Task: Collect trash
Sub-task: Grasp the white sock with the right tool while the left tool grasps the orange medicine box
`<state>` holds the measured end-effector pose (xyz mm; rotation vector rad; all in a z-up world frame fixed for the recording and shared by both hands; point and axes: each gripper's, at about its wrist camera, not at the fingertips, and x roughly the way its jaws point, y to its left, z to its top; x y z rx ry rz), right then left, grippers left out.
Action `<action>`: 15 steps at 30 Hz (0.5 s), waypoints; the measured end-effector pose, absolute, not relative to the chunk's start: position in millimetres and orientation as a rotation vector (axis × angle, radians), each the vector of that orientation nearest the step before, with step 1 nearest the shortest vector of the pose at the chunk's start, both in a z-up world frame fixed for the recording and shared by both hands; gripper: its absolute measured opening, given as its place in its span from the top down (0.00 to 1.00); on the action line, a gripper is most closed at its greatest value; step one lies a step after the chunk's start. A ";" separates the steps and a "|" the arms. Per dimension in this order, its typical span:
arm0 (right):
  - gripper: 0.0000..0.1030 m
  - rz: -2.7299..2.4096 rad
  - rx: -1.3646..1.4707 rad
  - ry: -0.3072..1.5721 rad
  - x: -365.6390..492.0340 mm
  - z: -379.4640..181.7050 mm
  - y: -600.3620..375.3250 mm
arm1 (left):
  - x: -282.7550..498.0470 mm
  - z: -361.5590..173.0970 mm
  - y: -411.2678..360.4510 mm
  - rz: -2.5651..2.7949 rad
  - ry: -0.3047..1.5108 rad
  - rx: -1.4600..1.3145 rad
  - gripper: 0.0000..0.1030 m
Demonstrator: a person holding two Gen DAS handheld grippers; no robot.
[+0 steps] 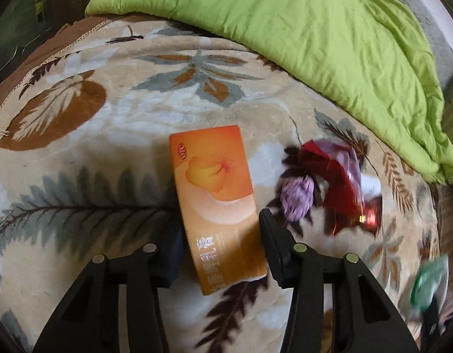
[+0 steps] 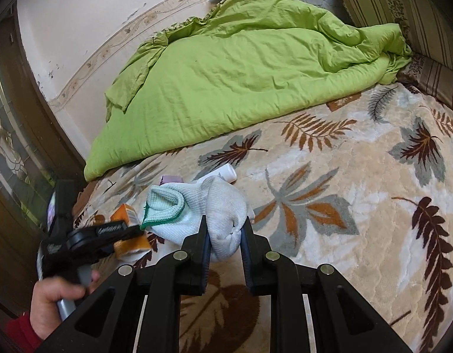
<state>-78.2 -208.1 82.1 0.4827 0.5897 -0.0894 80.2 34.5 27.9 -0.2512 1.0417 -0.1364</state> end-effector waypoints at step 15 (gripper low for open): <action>0.81 -0.116 0.357 0.619 -67.1 76.2 -187.7 | -9.3 50.3 30.6 -0.222 0.737 -0.076 0.56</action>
